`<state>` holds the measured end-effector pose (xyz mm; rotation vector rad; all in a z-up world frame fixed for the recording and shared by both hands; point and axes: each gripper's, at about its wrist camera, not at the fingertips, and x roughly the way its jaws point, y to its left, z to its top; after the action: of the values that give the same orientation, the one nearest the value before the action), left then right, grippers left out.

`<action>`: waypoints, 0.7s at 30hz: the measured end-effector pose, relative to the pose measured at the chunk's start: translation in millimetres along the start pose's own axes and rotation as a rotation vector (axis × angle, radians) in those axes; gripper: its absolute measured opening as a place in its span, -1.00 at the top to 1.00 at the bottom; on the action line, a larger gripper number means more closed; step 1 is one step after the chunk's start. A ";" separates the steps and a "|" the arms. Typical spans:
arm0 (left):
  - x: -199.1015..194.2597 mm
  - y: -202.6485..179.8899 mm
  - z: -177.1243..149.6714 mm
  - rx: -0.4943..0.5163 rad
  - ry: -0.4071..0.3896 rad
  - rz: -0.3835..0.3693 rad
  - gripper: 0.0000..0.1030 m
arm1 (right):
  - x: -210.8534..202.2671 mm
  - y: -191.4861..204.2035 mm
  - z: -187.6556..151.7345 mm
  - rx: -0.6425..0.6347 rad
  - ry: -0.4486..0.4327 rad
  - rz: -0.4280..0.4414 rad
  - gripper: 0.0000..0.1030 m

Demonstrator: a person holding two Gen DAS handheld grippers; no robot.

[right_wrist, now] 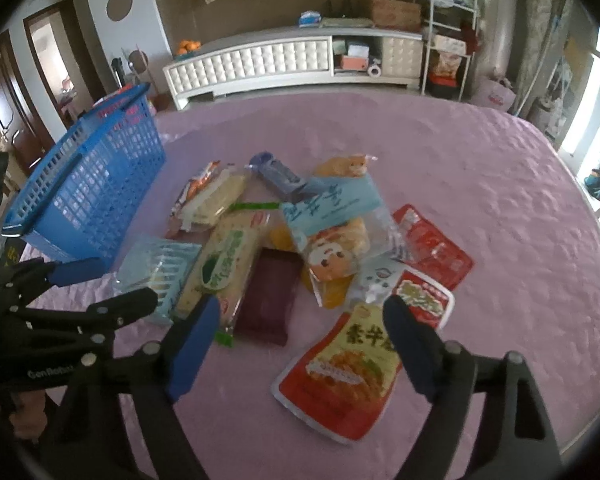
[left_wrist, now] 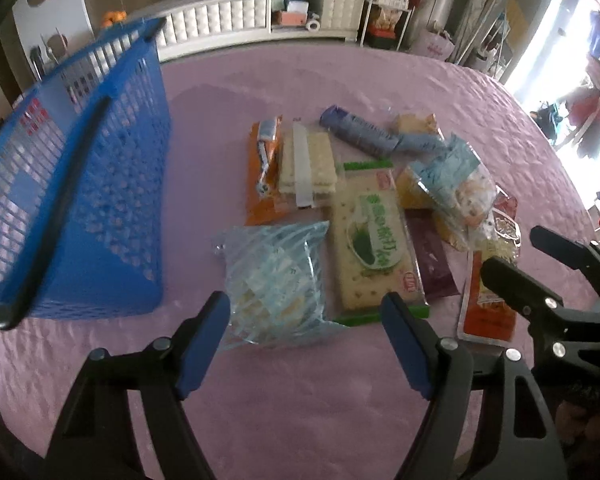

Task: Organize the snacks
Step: 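Lower the left tool onto the clear biscuit bag and close it, then lift the clear biscuit bag with the left tool while the right tool grasps the blue-printed bread bag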

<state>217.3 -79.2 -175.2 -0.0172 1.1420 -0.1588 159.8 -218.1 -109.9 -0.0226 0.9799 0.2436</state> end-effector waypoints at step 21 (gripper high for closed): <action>17.3 17.6 -6.8 -0.046 0.036 -0.008 -0.04 | 20.0 -5.2 -2.2 0.041 0.071 -0.008 -0.65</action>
<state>220.3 -63.6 -195.3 -0.0600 1.1818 -0.1398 169.8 -219.6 -128.1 0.0019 1.0555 0.2163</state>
